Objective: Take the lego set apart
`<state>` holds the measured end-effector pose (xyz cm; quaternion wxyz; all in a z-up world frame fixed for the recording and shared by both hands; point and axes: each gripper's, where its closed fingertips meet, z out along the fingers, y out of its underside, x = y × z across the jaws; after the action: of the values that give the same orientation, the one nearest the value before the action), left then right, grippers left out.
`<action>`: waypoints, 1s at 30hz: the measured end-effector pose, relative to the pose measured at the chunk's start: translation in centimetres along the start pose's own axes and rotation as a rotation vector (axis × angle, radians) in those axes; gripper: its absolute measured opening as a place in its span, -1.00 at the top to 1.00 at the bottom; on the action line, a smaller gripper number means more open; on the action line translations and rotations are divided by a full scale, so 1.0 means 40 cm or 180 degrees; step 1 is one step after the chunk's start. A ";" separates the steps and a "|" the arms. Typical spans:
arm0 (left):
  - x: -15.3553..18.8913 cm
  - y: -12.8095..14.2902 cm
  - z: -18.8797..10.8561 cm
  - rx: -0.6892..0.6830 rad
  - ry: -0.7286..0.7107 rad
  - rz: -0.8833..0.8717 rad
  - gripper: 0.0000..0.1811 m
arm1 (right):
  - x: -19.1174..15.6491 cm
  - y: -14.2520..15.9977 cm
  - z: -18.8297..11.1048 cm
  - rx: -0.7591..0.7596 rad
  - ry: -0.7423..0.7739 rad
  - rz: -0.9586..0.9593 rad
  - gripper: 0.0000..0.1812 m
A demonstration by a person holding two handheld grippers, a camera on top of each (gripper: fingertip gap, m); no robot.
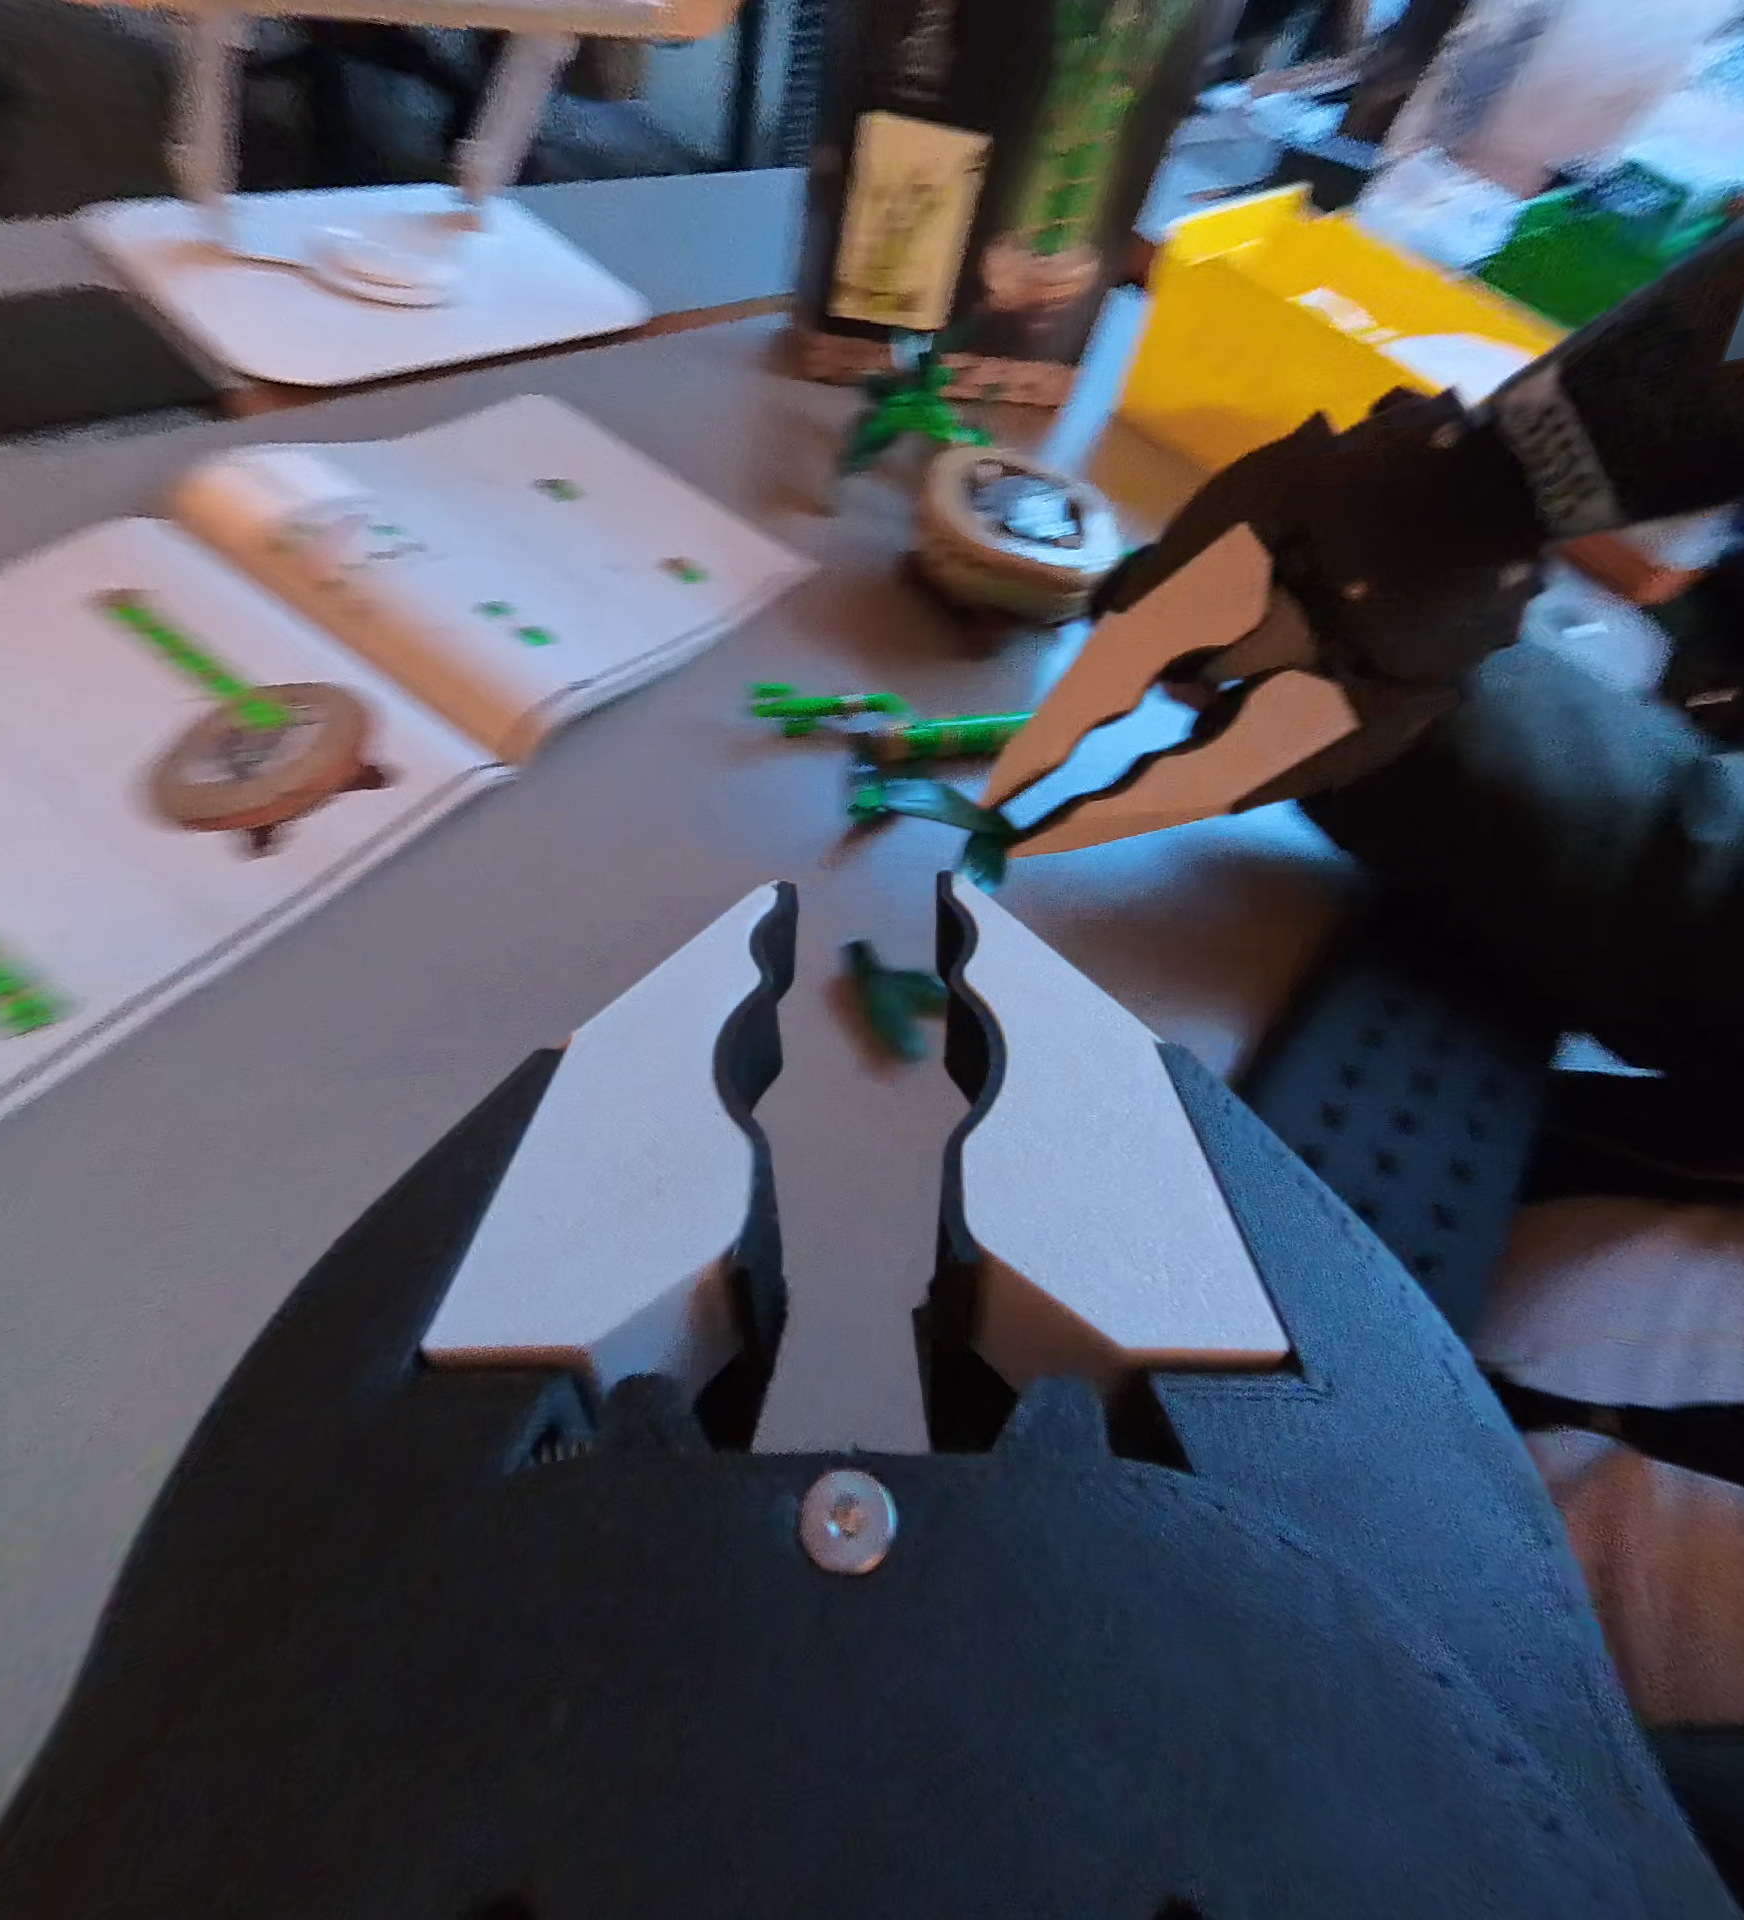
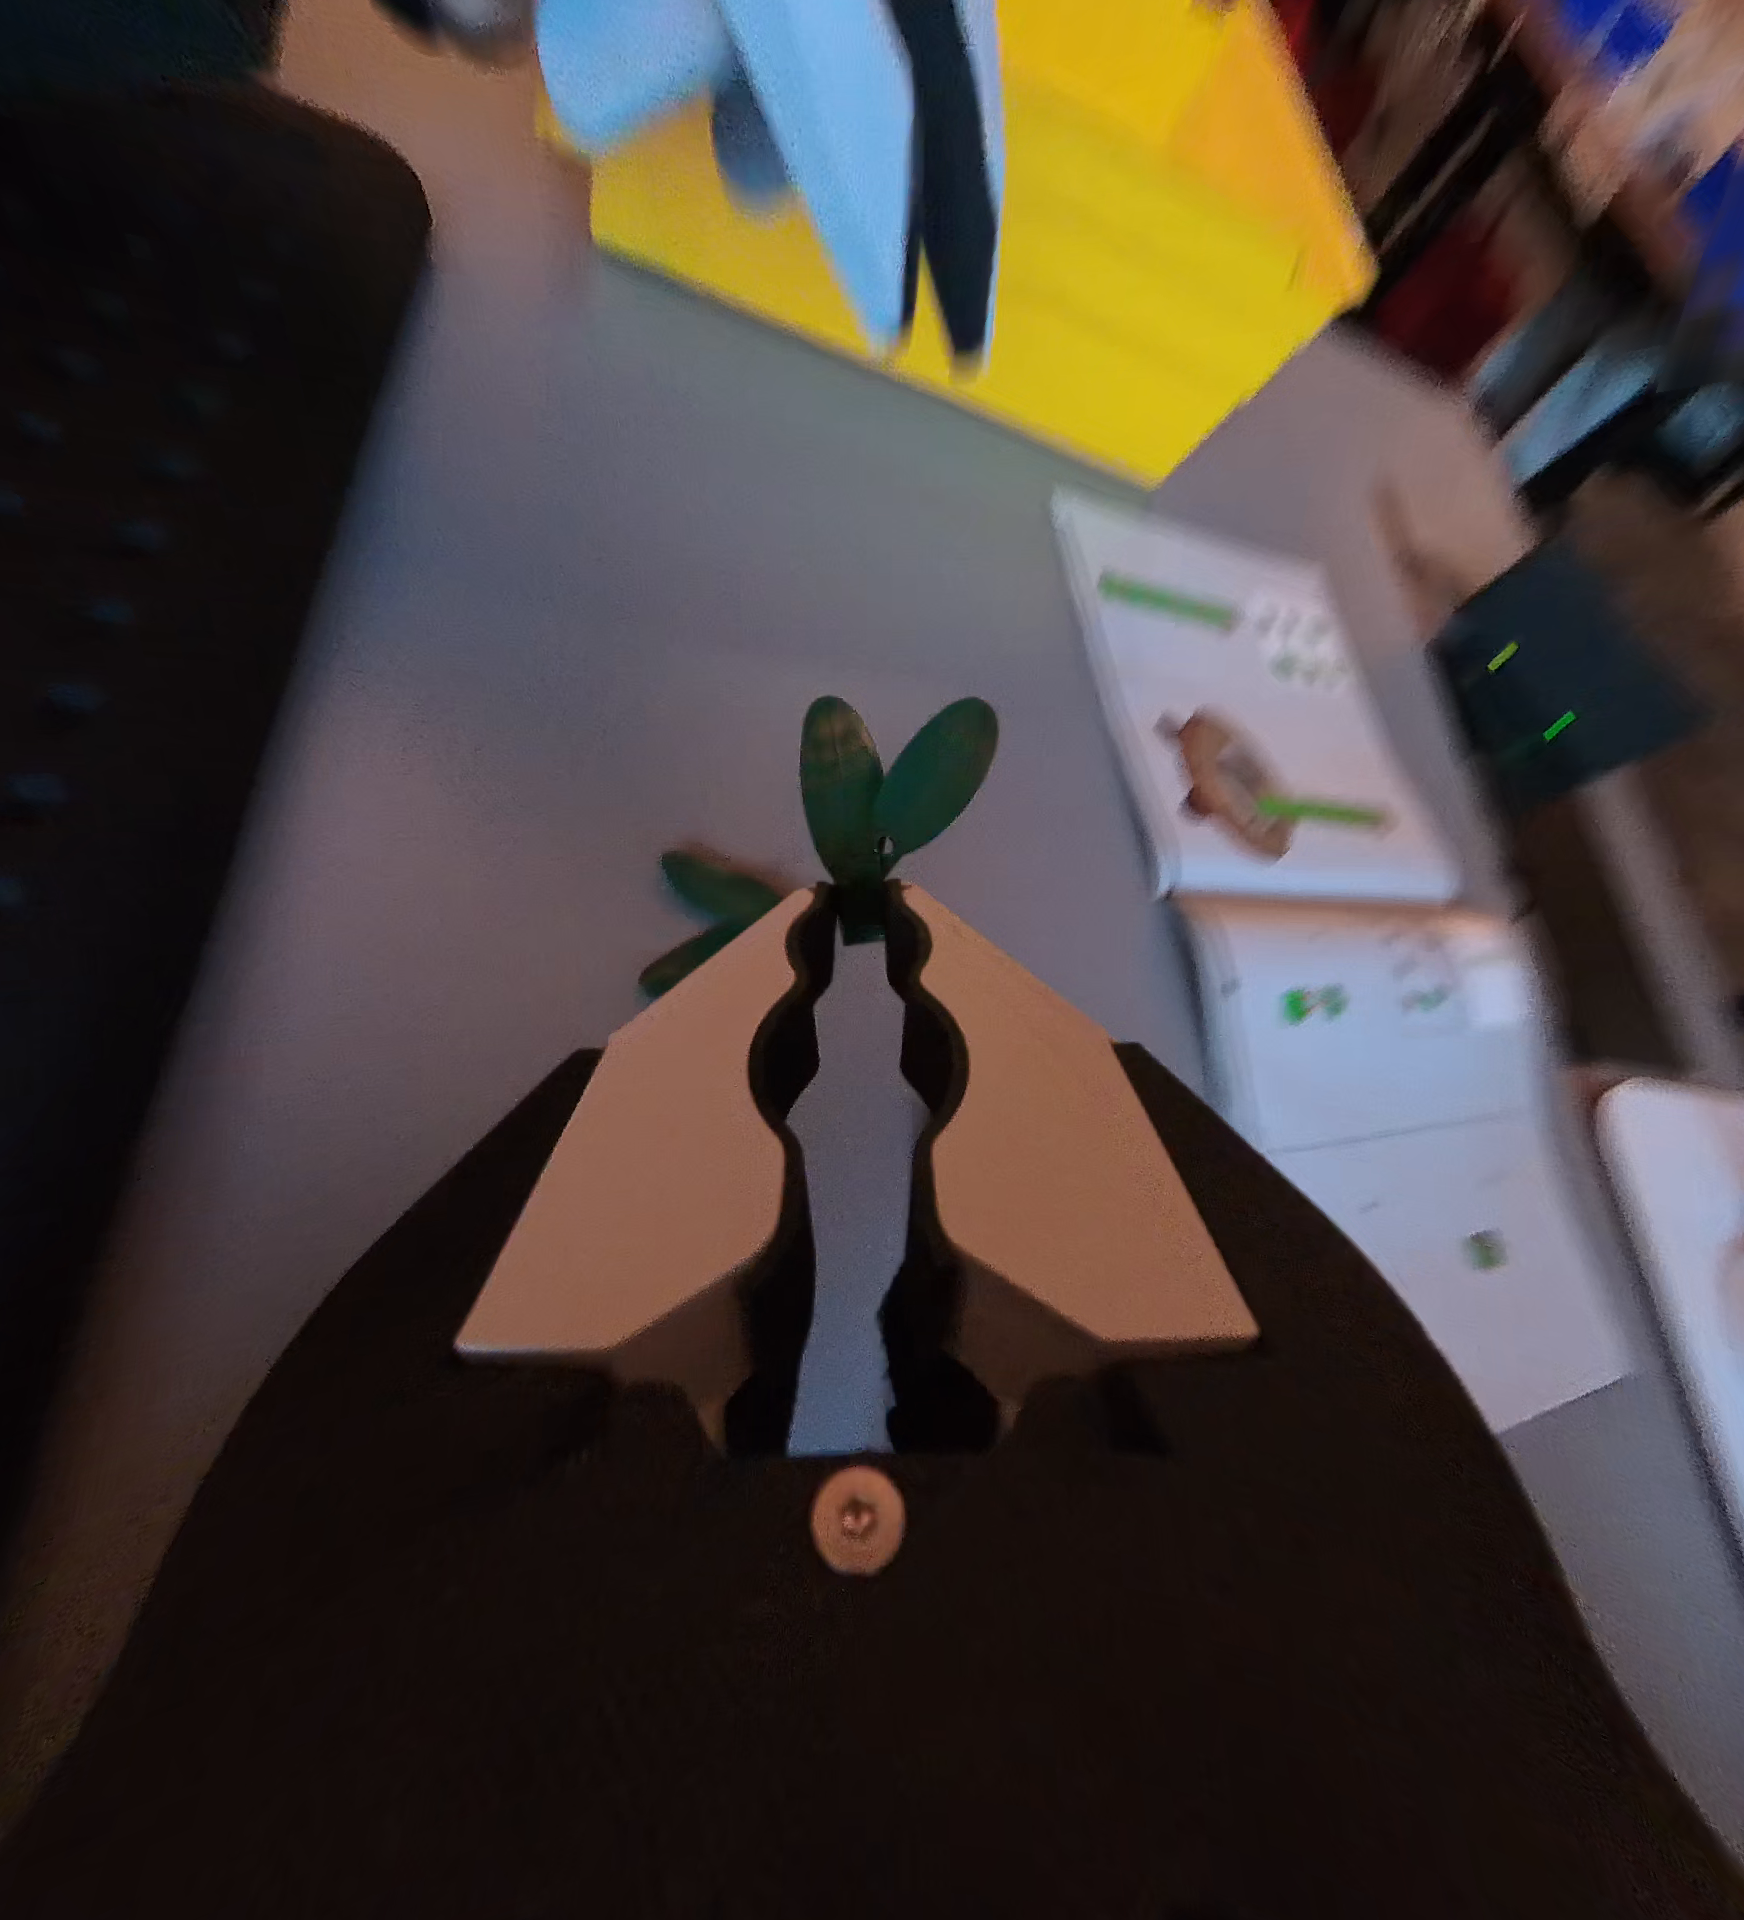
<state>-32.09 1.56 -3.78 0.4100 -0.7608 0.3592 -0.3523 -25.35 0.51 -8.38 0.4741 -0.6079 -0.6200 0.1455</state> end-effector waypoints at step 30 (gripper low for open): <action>0.133 -0.043 0.038 0.0551 0.2063 -0.0854 1.00 | 0.014 -0.107 -0.075 0.1210 -0.0693 0.1176 0.67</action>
<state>-27.77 -1.63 -1.60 0.2878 -0.6124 0.3363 -0.6550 -25.60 -1.11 -3.40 0.4757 -0.5916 -0.5076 0.4074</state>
